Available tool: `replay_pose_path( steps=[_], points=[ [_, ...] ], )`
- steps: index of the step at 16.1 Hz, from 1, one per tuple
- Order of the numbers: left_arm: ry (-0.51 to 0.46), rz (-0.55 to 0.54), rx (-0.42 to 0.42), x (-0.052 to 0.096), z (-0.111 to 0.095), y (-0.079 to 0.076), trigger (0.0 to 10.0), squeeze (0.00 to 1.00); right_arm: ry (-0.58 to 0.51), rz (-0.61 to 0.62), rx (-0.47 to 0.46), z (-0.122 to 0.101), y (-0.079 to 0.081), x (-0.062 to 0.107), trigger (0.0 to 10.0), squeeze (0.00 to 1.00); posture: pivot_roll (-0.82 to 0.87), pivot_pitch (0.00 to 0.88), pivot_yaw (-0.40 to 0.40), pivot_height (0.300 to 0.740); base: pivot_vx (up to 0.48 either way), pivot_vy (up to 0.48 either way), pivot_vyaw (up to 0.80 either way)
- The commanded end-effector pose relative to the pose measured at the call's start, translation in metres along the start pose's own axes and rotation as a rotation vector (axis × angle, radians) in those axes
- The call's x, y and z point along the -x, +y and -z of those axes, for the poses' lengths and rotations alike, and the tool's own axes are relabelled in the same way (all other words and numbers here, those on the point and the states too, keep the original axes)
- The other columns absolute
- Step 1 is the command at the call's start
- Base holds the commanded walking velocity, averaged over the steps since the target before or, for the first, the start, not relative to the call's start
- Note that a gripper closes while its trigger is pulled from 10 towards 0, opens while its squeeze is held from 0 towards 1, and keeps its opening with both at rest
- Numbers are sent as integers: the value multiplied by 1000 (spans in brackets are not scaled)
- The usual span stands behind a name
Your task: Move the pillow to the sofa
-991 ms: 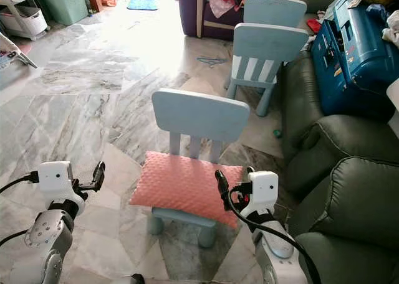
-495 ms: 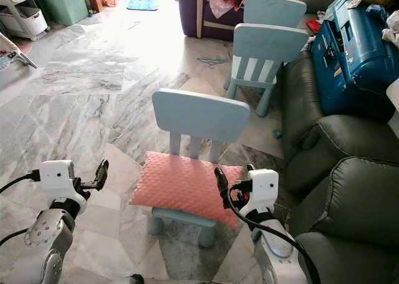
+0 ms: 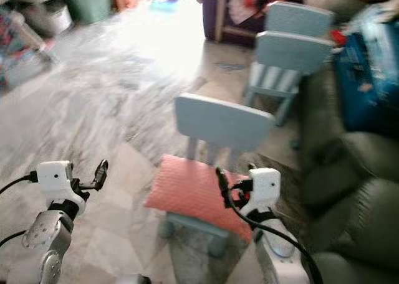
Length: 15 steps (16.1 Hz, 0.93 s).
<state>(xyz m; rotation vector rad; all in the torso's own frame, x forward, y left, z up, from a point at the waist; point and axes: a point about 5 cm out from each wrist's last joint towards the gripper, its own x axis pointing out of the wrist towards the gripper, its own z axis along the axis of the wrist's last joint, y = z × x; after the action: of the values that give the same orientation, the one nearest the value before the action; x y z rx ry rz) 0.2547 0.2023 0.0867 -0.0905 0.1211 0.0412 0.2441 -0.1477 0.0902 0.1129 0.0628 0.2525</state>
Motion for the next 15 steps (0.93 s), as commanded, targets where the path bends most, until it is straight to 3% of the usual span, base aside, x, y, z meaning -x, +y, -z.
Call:
replay_pose_path(
  steps=[1,11,15],
  points=[
    [8,-4,-10,1,0,0,10000,0,-10,17,7,-5,-4,3,10000,0,-58,136,-41,740,244,247,0],
    [27,-10,-27,1,4,-1,10000,0,0,29,3,-4,-4,4,10000,0,-60,138,-41,740,0,0,0],
    [26,-6,-27,0,4,-2,10000,0,2,30,2,-5,-5,4,10000,0,-60,138,-44,740,0,0,-670]
  ],
)
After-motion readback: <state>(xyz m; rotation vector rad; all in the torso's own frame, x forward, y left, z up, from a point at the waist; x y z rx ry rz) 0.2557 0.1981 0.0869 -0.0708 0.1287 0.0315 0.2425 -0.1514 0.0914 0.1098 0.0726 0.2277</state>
